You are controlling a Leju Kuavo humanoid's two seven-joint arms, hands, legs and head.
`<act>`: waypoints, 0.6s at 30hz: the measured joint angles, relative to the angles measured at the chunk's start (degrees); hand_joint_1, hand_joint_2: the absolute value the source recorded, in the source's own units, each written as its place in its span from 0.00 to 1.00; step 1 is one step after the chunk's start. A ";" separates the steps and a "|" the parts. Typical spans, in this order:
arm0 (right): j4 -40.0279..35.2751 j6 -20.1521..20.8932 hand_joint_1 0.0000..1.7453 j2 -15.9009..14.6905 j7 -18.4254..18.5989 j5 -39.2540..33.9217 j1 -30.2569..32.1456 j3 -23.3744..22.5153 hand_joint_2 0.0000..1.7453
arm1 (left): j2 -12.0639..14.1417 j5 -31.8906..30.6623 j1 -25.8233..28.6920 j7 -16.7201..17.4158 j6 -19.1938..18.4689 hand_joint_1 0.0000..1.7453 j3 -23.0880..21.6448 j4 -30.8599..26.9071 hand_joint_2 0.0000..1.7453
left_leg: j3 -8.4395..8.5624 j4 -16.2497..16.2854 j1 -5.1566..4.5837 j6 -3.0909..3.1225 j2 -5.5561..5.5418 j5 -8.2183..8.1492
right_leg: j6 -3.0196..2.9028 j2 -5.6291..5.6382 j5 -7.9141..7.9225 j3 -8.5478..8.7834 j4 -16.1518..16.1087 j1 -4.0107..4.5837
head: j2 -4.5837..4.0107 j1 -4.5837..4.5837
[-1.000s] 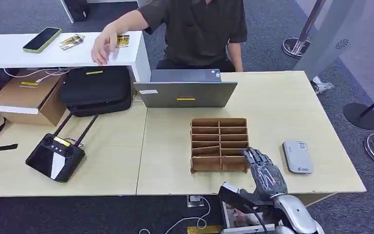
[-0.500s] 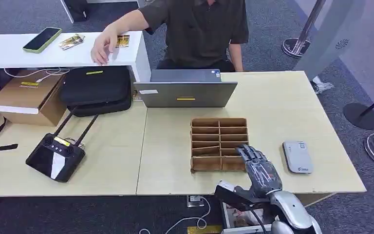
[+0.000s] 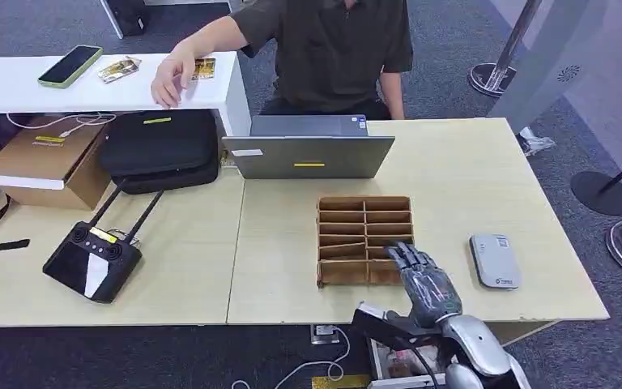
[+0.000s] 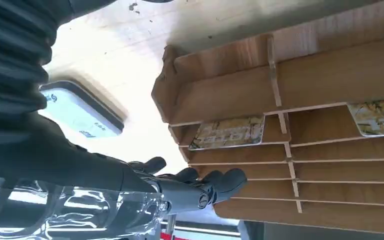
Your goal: Pass the card to the sensor for recognition and then transmit it.
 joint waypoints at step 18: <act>2.99 -1.16 0.00 0.81 -1.62 0.02 -4.29 0.90 1.00 | 0.11 -0.46 -0.05 0.90 0.15 0.00 0.00 0.00 0.00 | 0.01 0.00 0.00 -0.02 0.01 0.02 | -0.03 0.04 0.03 0.00 0.01 0.00 | 0.00 0.00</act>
